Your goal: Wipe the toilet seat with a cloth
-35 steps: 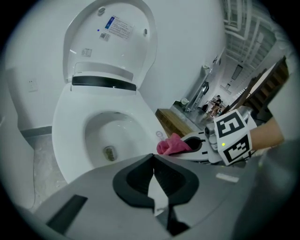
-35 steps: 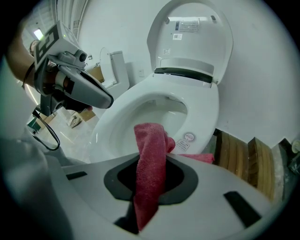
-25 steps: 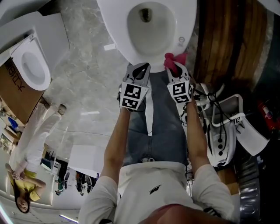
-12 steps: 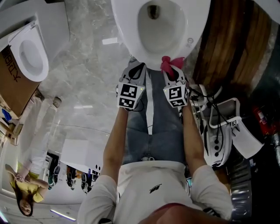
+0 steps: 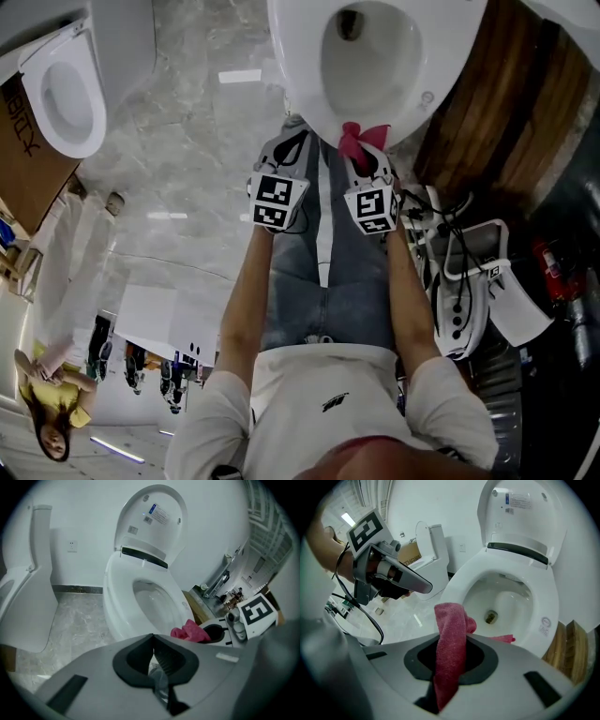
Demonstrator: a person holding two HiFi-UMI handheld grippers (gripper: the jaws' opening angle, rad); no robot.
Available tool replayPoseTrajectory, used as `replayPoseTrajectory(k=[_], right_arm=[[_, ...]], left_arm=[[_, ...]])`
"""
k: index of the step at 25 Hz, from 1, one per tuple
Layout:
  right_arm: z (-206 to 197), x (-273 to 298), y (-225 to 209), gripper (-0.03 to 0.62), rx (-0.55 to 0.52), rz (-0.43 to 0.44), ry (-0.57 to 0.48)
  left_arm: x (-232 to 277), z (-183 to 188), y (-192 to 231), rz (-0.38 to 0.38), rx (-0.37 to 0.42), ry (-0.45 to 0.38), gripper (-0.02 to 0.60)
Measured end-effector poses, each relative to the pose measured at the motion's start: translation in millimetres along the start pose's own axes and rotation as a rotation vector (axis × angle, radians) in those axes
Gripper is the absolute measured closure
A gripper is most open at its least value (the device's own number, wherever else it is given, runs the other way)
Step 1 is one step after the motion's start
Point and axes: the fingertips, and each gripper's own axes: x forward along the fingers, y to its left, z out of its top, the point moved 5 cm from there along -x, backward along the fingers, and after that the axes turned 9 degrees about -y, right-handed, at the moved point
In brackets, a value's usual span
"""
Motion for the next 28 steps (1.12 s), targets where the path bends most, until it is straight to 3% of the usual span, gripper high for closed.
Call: replayPoseTrajectory(k=[10,28], right_arm=[[26,27,31,0.542,-0.074,0.078,-0.011],[84,68,20,0.542,-0.010,0.114,-0.073]], left_arm=[[-10,2,26,0.036,-0.045,-0.023,0.571],[-25,23,66,0.098,-0.049,-0.052,0.571]])
